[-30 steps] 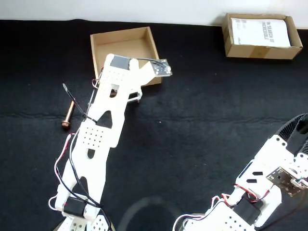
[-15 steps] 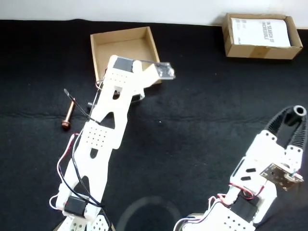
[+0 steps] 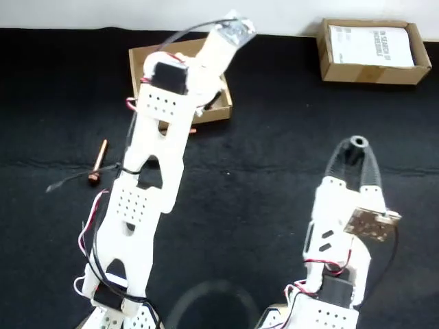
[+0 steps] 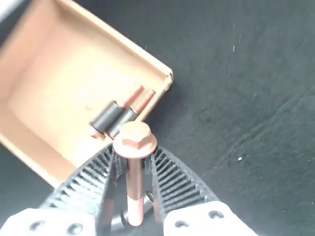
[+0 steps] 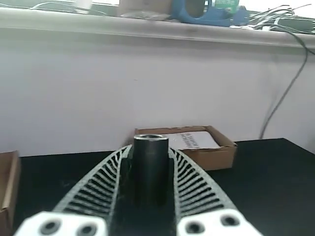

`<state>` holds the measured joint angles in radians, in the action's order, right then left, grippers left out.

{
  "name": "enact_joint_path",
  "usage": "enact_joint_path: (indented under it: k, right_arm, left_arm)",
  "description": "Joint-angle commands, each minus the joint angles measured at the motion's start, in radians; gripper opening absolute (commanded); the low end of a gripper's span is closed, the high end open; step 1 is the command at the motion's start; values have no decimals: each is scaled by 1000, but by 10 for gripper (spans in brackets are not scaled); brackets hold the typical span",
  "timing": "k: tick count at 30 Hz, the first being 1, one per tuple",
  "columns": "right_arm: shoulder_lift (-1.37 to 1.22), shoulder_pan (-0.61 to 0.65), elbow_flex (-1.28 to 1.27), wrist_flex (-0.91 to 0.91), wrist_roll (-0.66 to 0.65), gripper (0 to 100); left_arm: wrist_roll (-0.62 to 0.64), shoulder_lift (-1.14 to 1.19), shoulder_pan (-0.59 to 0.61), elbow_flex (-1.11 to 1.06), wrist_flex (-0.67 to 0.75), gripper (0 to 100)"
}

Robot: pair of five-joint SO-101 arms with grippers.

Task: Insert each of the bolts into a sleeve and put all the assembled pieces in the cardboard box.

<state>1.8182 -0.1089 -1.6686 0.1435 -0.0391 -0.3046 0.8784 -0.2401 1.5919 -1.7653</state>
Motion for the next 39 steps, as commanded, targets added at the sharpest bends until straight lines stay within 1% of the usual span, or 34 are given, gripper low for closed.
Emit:
enact_joint_path:
  k: [1,5,8,11,15,19,21,24,28,32,36,37,39]
  right_arm:
    - [7,131,-140,4,-3,7]
    - [7,278,-140,4,-3,7]
    - [7,351,-140,4,-3,7]
    - [7,386,-140,5,-3,7]
    - [5,398,-140,5,-8,7]
    - [5,398,-140,5,-9,7]
    - [5,398,-140,5,-9,7]
    - [5,398,-140,5,-8,7]
    - [5,398,-140,5,-6,7]
    - [5,410,-140,5,-5,7]
    - [5,461,-140,5,-5,7]
    - [5,476,-140,5,-5,7]
    - [5,509,-140,5,-5,7]
  left_arm:
    - [8,-163,-1,76,-3,9]
    - [9,-323,7,70,-6,9]
    - [9,-432,7,70,-8,9]
    - [9,-538,7,70,-9,9]
    - [9,-694,7,67,-9,9]
    - [9,-878,19,-30,-9,9]
    - [9,-993,54,-143,-9,9]
    - [8,-1179,82,-374,-8,9]
    - [6,-1403,84,-705,-3,9]
    - [6,-1547,81,-989,9,9]
    - [11,-1633,81,-1237,135,9]
    - [32,-1652,79,-1296,180,9]
    - [146,-1682,79,-1419,290,9]
